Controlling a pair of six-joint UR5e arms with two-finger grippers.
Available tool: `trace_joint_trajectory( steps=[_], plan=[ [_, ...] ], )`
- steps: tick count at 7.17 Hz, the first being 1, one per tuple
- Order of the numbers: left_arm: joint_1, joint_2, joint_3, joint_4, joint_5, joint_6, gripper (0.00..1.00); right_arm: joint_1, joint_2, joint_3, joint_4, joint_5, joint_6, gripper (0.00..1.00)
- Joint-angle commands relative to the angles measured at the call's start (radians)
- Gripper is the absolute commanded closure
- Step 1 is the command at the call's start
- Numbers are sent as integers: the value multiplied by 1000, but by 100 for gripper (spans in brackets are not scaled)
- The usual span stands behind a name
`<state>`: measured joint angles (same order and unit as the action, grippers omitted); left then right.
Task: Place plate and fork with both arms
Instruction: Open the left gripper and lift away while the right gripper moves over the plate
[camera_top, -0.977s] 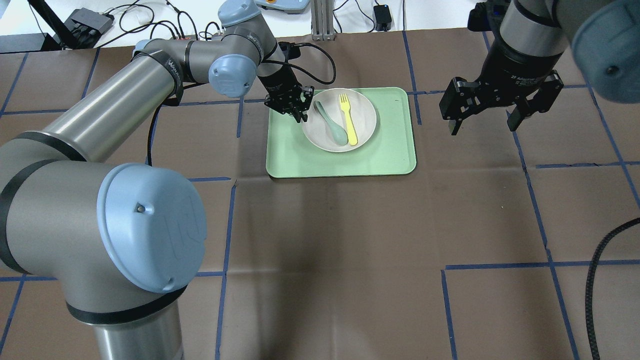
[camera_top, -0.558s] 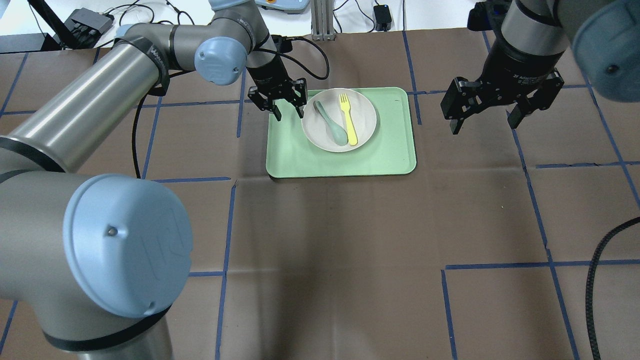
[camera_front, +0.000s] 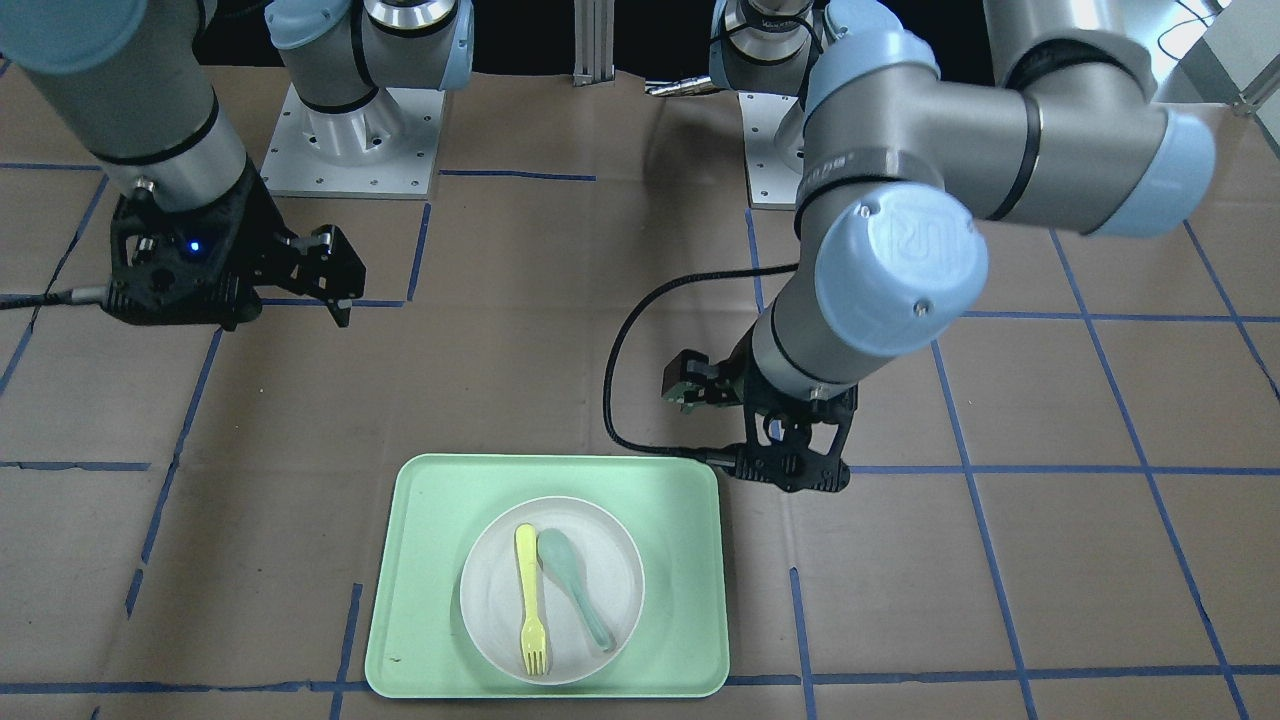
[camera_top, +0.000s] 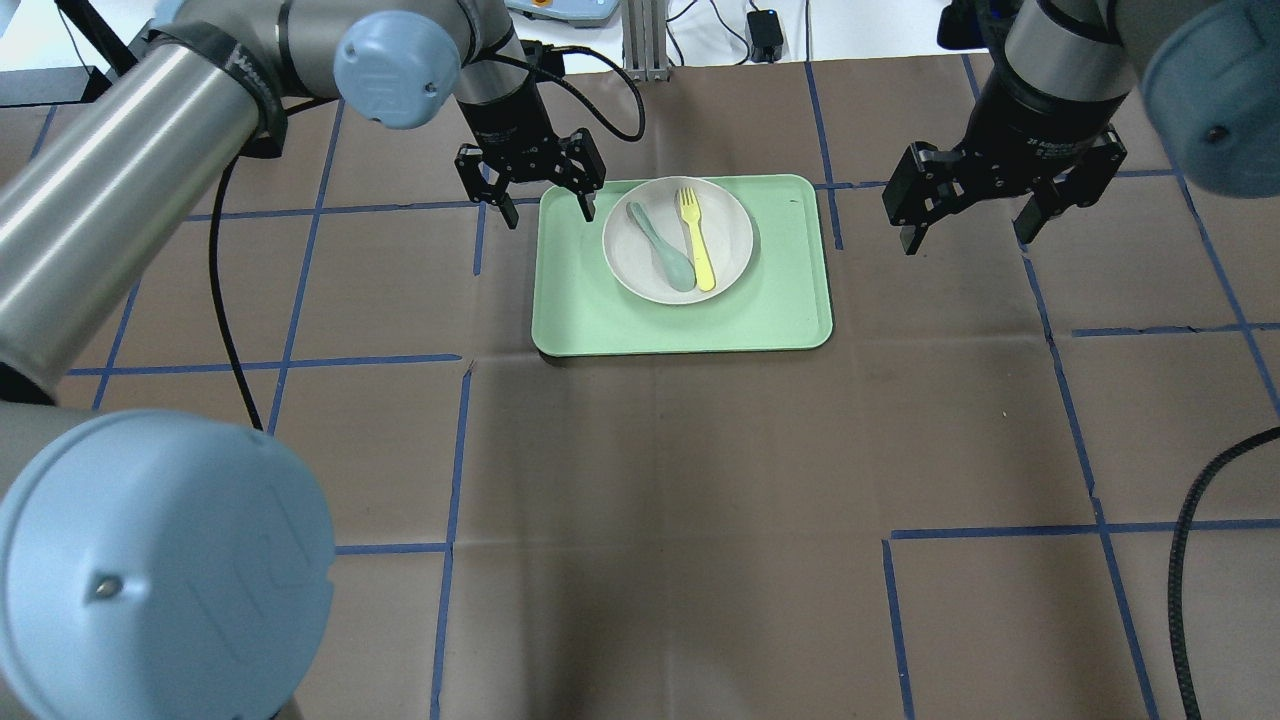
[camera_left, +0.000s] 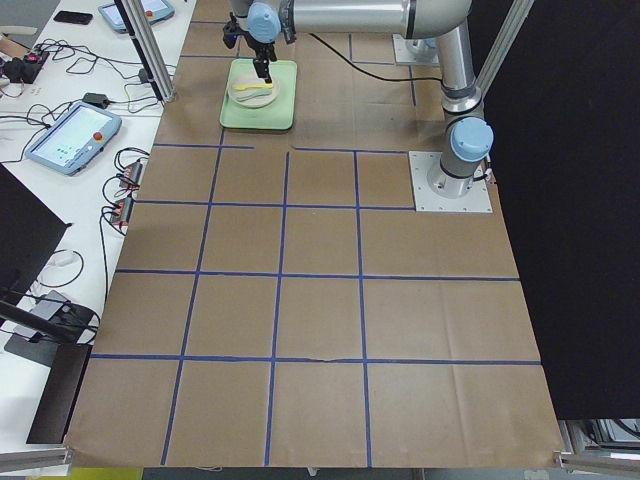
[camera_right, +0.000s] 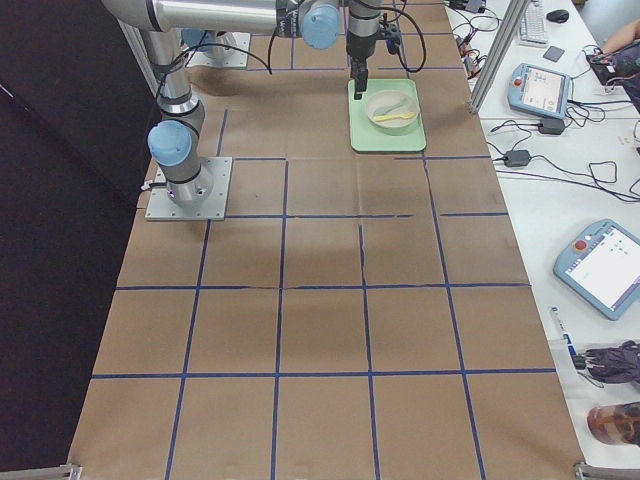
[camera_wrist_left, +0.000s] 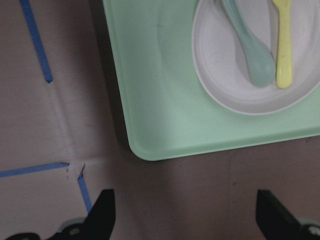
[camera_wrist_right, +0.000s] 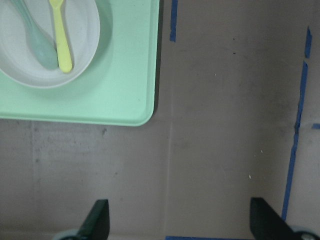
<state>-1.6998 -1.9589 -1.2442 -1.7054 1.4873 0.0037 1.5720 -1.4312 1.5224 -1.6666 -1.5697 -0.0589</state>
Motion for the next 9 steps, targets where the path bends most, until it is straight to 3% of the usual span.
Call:
trace_joint_trajectory(
  steps=[1,2,4,6,7,8,9],
  plan=[
    [2,208,-151,-62,36,1,1,83,174,-144,-30,-1,80,0],
    [8,295,-256,-56,33,2,0,127,264,-230,-30,-1,114,0],
    [55,348,-438,185,31,50,1,192,418,-416,-27,-3,122,0],
    [65,362,-440,191,57,53,0,241,533,-516,-27,-3,123,0],
    [51,359,-436,190,92,53,0,253,558,-518,-27,-3,123,10],
    [51,362,-435,190,85,56,0,255,572,-507,-22,-4,122,30],
    [51,361,-442,191,82,56,0,255,578,-496,-22,-4,122,41]
  ],
)
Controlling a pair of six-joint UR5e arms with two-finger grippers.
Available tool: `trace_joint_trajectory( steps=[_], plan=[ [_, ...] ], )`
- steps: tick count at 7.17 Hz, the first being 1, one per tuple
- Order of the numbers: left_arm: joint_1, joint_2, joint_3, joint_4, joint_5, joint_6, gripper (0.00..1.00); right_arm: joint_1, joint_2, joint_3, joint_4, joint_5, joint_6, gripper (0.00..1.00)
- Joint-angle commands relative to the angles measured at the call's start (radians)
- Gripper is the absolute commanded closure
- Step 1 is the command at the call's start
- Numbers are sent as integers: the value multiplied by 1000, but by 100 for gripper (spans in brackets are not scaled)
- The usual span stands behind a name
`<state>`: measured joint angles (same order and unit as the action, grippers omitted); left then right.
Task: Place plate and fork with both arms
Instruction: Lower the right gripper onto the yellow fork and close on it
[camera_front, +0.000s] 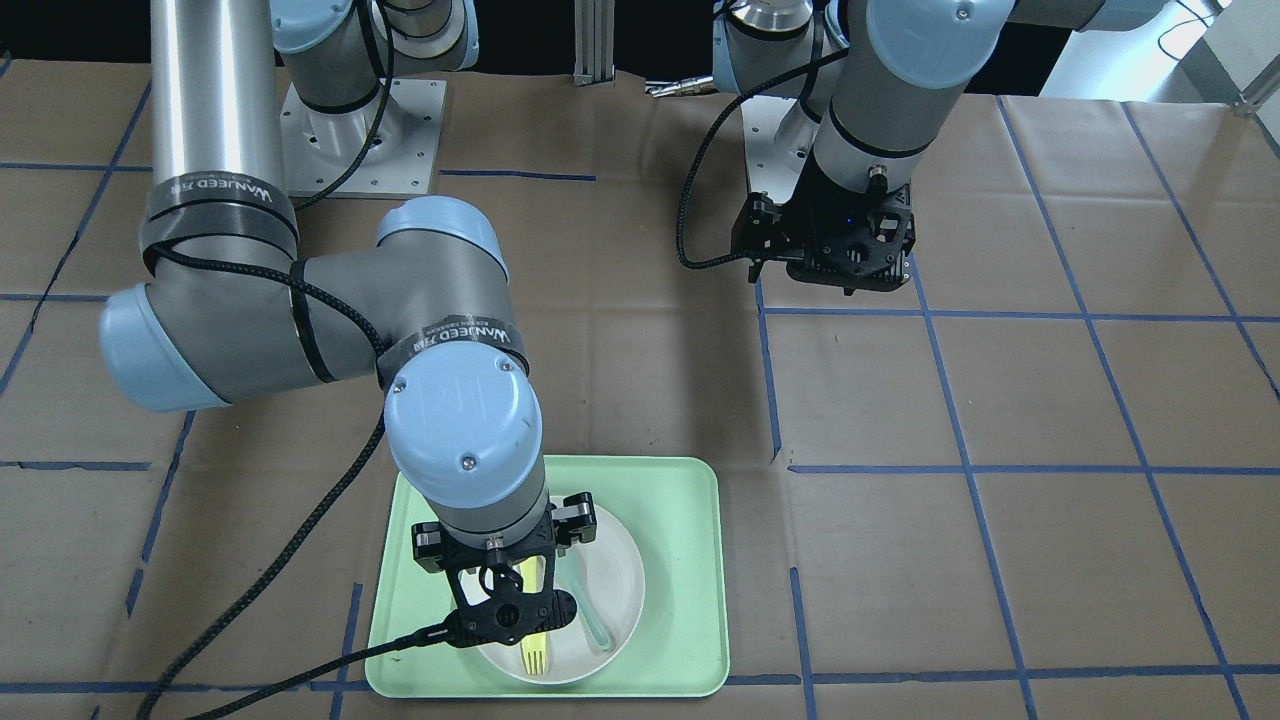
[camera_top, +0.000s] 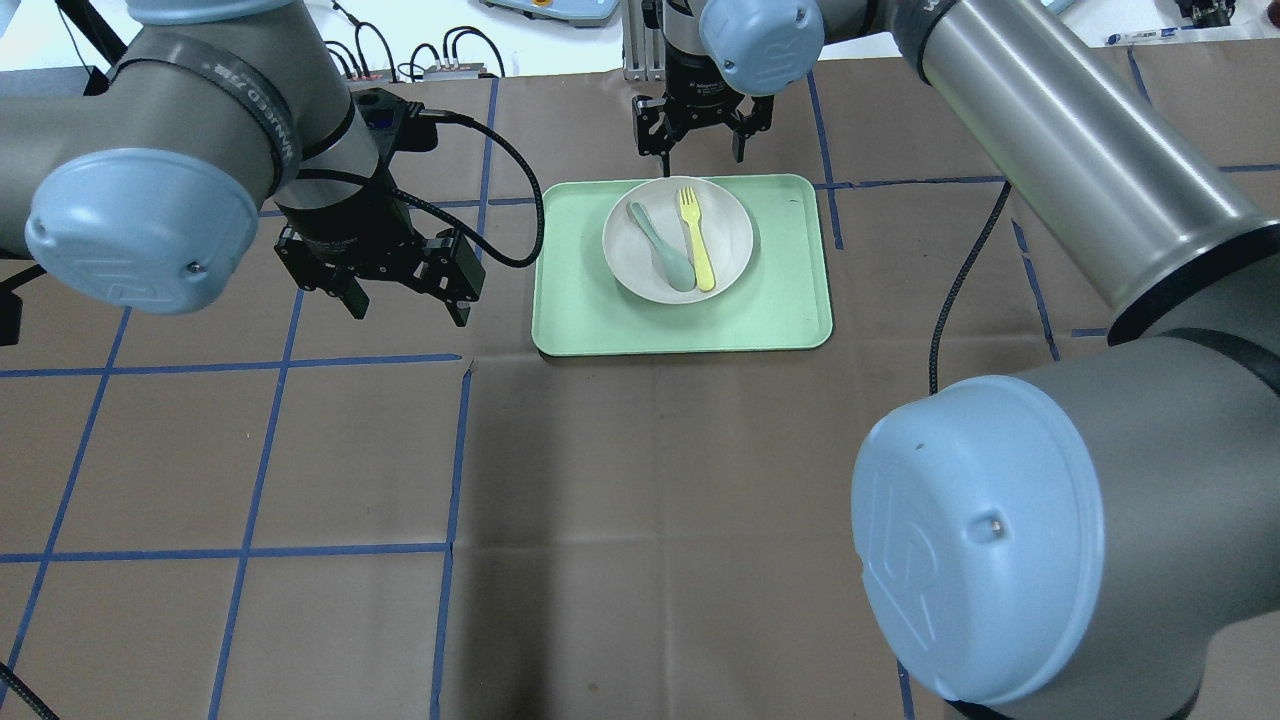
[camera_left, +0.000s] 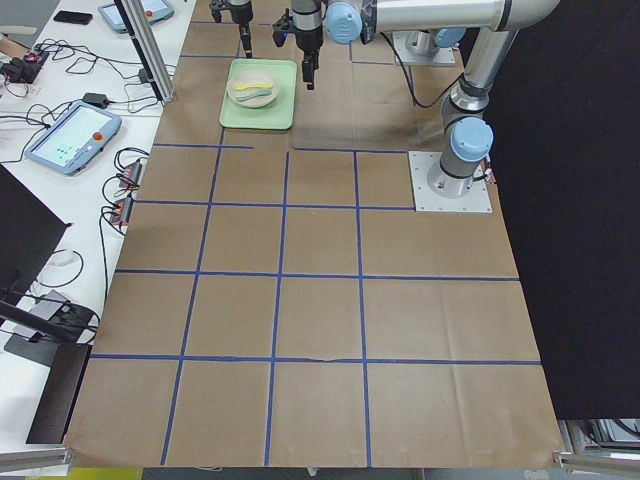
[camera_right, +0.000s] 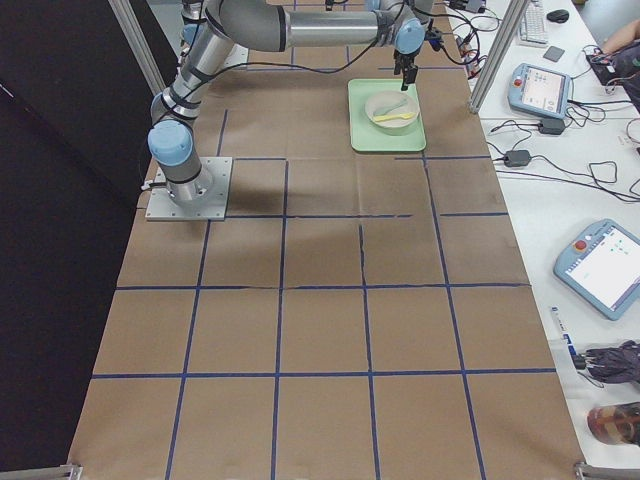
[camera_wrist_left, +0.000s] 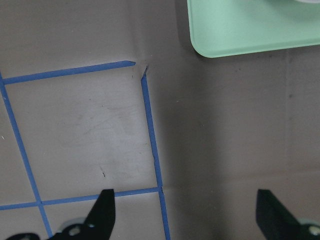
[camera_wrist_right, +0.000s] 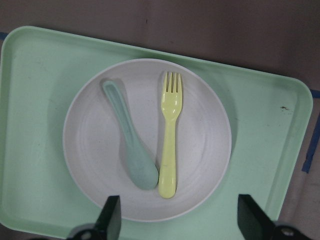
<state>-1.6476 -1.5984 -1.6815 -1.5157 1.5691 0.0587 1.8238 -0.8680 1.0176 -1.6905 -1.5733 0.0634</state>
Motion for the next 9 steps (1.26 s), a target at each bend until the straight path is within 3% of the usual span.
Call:
trace_joint_trajectory(
  steps=[1,9],
  plan=[
    [6,-3,-1,3,-1,3,0,3,36,9,0,-1,-2,41],
    [15,-29,-32,3,0,-10,0,2,150,18,-3,-4,-5,48]
  ],
)
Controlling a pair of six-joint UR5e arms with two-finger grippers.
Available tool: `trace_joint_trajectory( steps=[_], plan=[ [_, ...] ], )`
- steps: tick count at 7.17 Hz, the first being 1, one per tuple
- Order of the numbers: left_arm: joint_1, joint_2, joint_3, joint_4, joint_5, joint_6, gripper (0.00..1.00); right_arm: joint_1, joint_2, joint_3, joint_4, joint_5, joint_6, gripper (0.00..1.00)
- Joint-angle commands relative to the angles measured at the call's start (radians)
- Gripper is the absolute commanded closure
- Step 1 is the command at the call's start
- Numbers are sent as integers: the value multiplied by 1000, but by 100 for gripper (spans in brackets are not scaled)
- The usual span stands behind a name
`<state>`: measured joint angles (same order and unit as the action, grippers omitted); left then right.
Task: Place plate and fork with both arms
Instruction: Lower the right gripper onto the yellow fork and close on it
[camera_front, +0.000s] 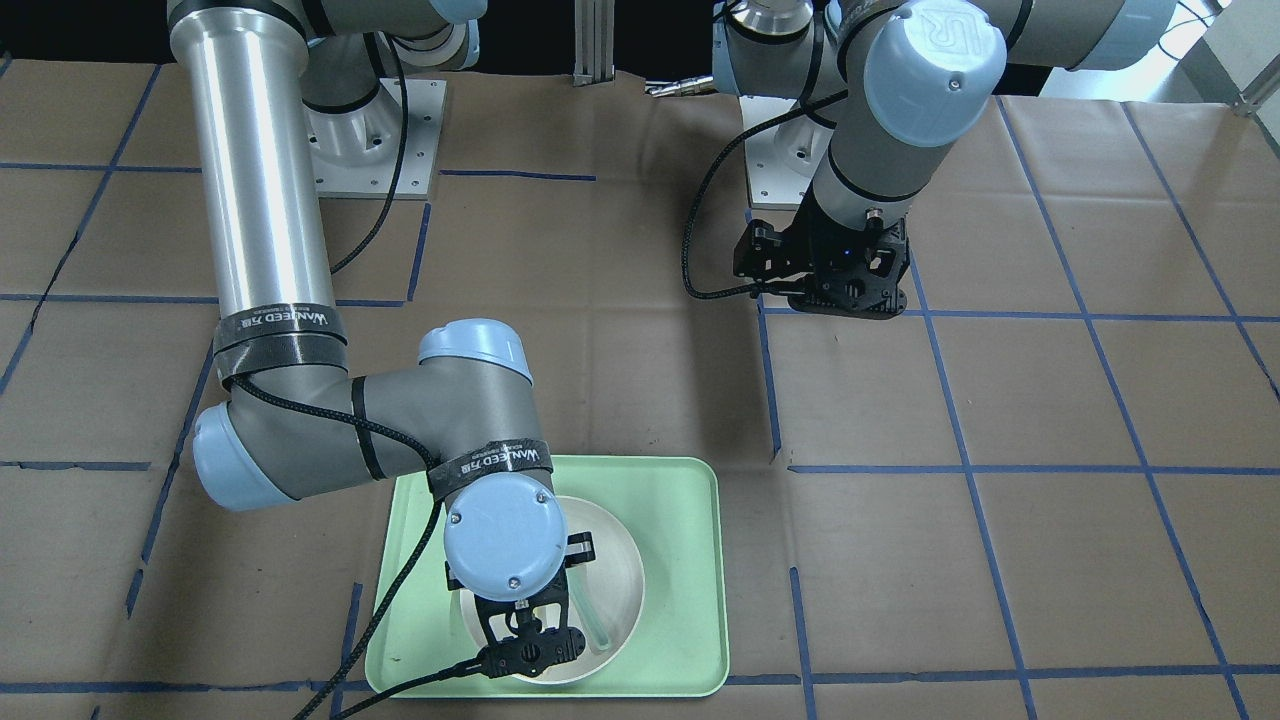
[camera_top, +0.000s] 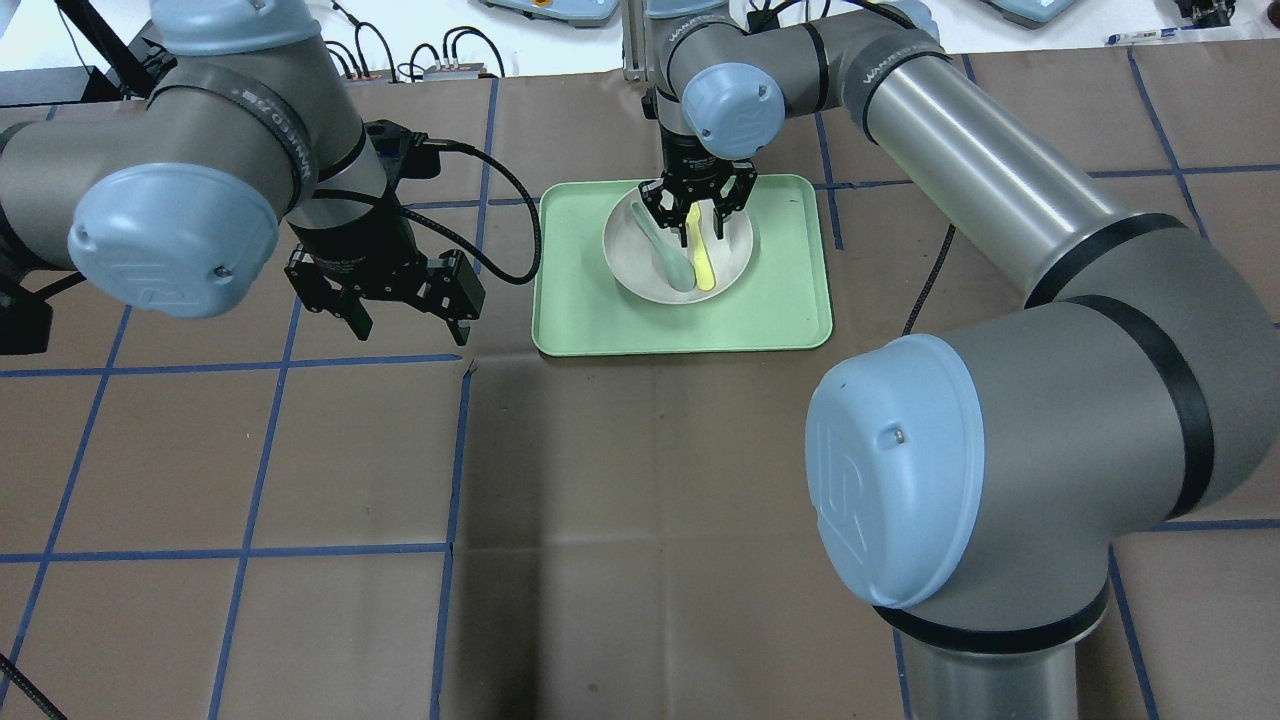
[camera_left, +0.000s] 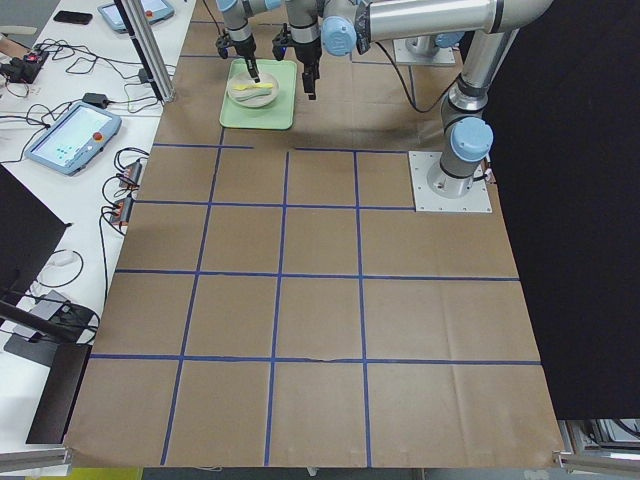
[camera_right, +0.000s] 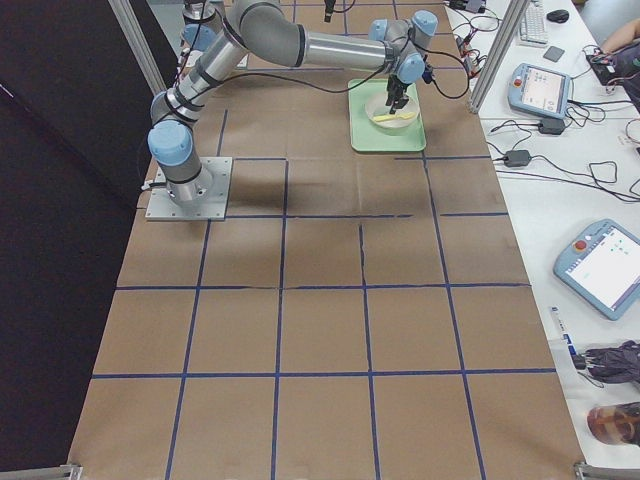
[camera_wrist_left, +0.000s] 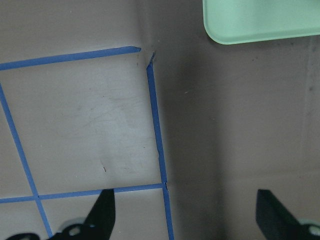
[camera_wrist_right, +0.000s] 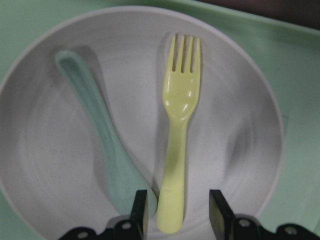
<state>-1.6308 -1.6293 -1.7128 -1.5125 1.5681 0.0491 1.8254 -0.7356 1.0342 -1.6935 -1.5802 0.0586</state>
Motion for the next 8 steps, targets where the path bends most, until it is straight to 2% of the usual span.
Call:
trace_joint_trajectory(
  steps=[1,4,7,8],
  plan=[
    [-1,18,-1,-1,4,1,0,0,25,-2,0,3,-2,48],
    [-17,25,22,-2,7,3,0,0,42,-2,-89,-1,3,48],
    [-17,39,27,-2,10,5,0,0,51,-6,-94,0,3,48],
    [-18,39,29,-2,12,5,0,-1,50,-8,-94,-1,3,52]
  ],
)
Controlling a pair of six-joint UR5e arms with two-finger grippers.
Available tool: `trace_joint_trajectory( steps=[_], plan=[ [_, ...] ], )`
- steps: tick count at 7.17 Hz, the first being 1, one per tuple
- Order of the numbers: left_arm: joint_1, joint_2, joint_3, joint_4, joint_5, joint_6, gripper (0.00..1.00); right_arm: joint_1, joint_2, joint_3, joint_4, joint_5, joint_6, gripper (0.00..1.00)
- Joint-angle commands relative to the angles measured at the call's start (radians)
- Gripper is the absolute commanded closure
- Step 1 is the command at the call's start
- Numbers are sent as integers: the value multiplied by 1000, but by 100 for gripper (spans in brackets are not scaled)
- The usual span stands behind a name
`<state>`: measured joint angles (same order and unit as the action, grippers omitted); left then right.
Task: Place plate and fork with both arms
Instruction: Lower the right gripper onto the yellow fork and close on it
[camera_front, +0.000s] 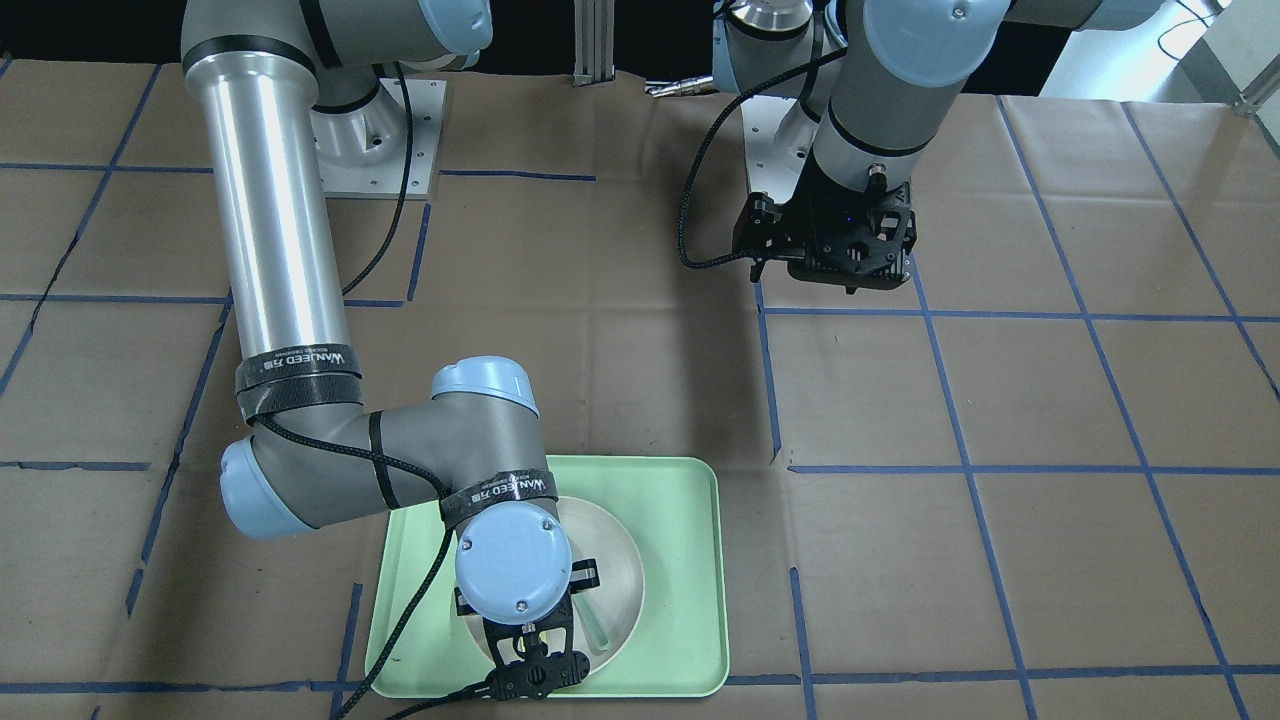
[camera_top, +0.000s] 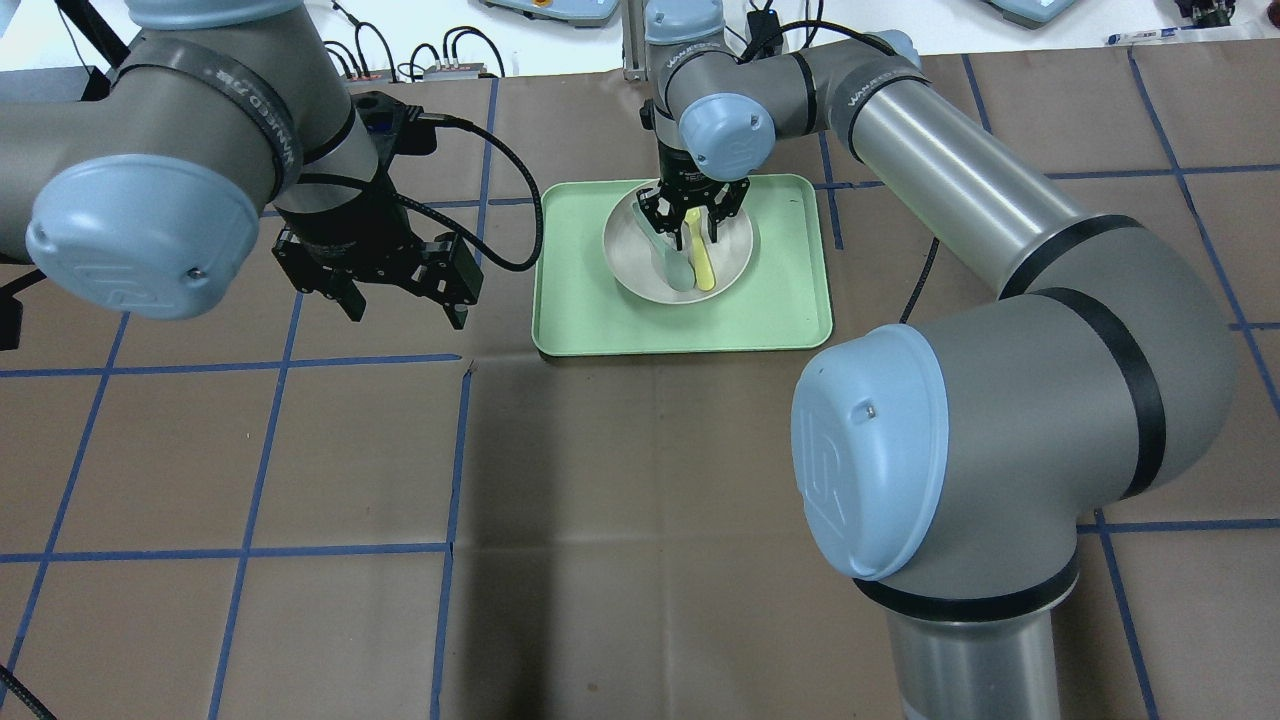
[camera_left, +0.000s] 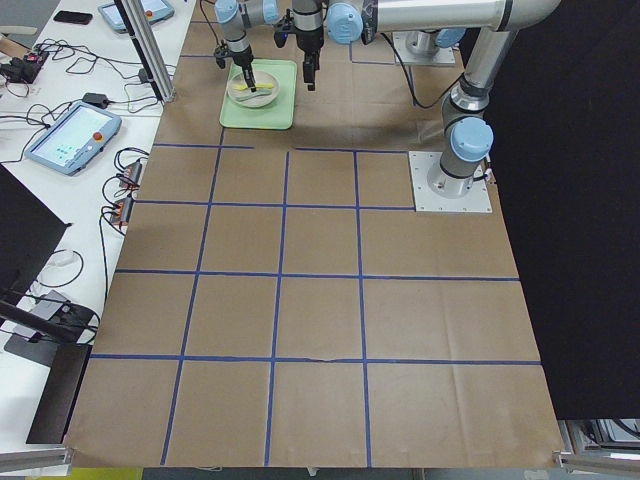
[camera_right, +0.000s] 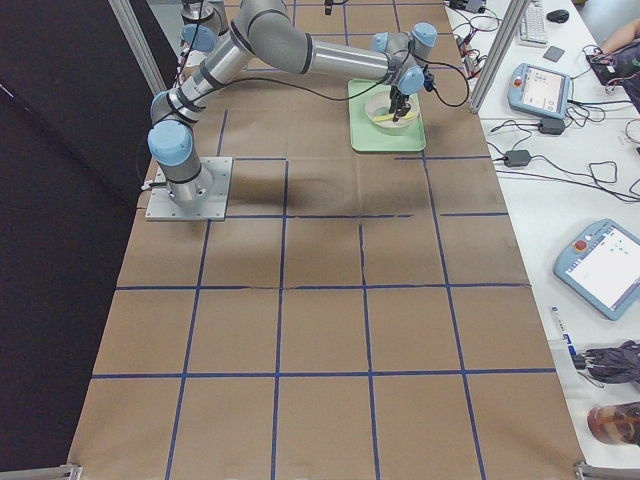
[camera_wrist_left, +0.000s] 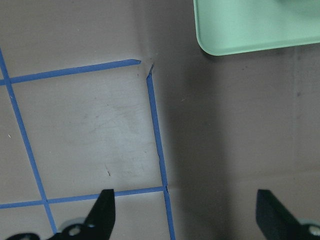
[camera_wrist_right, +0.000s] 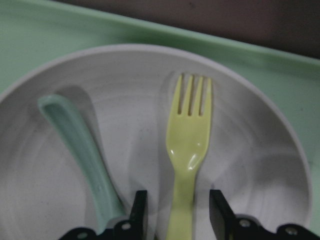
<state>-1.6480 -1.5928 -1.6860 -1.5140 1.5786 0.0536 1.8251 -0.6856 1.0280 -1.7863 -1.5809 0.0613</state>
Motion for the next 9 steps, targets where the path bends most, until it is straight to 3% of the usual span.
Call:
trace_joint_trajectory(
  steps=[1,5,6,9],
  plan=[
    [-1,1,9,0,1,0,0,0,3,-2,-1,-2,0,57],
    [-1,-26,46,-2,3,2,0,0,6,-2,-1,-4,2,57],
    [-1,-26,46,-2,3,2,0,0,6,-2,-1,-2,2,61],
    [-1,-24,40,-2,3,0,0,0,8,-3,1,1,2,89]
  ],
)
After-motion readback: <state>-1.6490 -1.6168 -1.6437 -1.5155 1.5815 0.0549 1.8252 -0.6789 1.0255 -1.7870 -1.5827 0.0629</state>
